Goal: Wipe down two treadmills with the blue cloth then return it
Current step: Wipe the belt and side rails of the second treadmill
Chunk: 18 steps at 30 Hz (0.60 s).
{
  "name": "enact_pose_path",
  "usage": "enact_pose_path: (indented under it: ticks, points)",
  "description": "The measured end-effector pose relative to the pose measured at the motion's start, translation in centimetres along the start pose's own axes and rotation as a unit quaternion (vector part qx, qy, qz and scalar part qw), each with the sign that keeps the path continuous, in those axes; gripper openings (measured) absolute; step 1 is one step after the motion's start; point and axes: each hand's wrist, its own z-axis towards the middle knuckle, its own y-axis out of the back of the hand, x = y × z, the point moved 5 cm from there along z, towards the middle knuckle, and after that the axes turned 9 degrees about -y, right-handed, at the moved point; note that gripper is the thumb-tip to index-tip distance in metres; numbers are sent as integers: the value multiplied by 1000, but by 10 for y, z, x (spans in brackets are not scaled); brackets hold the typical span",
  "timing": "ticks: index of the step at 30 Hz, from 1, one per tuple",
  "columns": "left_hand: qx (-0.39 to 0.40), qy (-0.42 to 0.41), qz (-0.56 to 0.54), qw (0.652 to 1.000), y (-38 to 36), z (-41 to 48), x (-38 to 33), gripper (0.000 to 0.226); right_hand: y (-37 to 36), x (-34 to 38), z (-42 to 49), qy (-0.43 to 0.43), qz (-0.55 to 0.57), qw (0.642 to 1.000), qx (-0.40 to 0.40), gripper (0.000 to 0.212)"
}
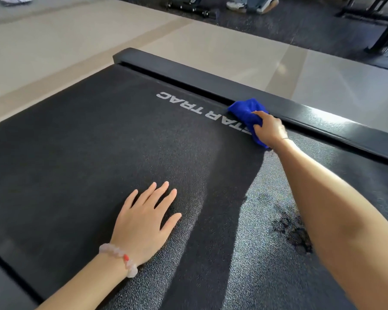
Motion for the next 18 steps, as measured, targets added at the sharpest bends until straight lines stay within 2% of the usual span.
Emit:
enact_pose_path:
  ticks: [10, 16, 18]
  points:
    - [17, -1, -20, 1000, 2, 2, 3, 55, 9, -17, -21, 1, 21, 1000, -7, 51]
    - [46, 4, -57, 997, 5, 5, 1, 86, 11, -25, -49, 3, 20, 1000, 0, 49]
    - [53, 6, -58, 997, 7, 5, 0, 82, 12, -22, -63, 9, 21, 1000, 6, 48]
